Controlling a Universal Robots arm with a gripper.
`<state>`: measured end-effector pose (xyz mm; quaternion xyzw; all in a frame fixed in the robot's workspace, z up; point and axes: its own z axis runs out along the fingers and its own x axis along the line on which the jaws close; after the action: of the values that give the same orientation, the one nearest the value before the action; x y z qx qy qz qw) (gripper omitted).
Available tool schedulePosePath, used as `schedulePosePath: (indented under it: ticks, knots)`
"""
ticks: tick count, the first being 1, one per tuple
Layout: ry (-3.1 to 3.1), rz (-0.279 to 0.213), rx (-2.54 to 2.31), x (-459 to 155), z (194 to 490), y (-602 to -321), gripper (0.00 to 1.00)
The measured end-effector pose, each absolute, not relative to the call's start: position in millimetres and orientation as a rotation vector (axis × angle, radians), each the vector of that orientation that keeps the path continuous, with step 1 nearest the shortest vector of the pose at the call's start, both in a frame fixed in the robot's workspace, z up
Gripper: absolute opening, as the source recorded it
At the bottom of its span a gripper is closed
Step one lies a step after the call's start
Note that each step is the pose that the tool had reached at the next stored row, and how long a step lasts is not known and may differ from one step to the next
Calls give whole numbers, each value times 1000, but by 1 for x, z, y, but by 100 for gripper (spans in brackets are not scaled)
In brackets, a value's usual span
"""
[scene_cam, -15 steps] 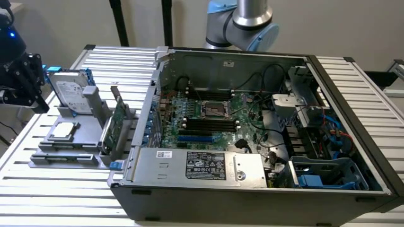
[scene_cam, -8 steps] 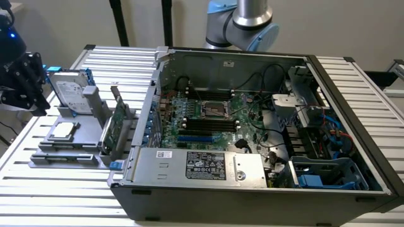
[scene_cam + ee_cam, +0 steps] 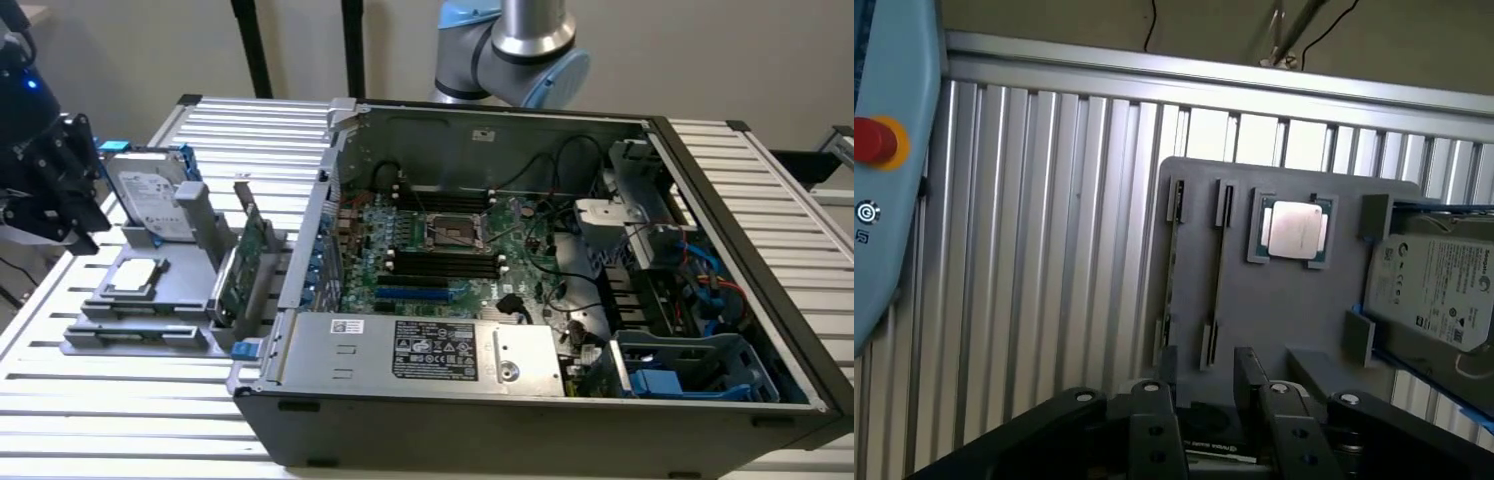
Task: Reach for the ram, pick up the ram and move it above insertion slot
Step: 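Pick up the ram and move it above insertion slot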
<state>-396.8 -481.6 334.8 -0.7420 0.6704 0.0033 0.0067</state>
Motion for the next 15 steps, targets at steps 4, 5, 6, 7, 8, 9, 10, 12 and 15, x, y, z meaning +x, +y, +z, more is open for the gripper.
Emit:
schedulePosePath:
  ticks: [4, 5, 6, 7, 8, 9, 10, 12, 15]
  knots:
    - [2106, 10, -2313, -397, 327, -482, 36]
    - [2109, 10, -2311, -397, 326, -482, 36]
    - [2111, 10, -2308, -397, 324, -483, 36]
    - [2113, 10, -2306, -397, 322, -483, 36]
    - [2115, 10, -2304, -397, 320, -483, 36]
    - [2117, 10, -2303, -397, 318, -483, 36]
    - [2119, 10, -2301, -397, 316, -483, 36]
    - [2121, 10, -2299, -397, 313, -484, 36]
    - [2123, 10, -2298, -397, 307, -486, 36]
